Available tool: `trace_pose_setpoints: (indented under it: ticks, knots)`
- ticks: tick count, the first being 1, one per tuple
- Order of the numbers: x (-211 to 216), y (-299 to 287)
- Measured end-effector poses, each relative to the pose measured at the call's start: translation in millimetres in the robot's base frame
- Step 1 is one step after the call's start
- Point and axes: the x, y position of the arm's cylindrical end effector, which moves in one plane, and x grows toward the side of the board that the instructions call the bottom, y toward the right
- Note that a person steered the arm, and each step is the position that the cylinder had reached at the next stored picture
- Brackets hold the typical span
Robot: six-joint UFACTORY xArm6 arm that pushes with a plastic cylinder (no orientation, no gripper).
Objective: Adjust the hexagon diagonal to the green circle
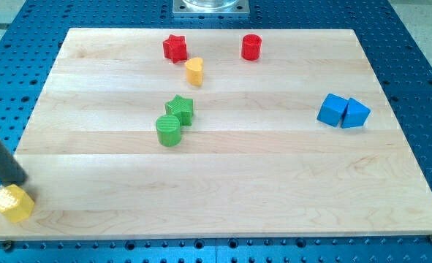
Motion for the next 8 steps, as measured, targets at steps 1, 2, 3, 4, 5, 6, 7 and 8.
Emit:
trace_pose_setpoints:
  ticks: [1, 2, 3, 4, 5, 6, 7, 8]
  knots:
    - [-5.6, -5.6]
    - [11.1, -6.3]
    - [49.1, -5.3]
    - [77.3, 1.2]
    - [73.7, 36.0]
    - [76.3, 61.6]
    - [62.8, 91.1]
    - [78.3, 59.6]
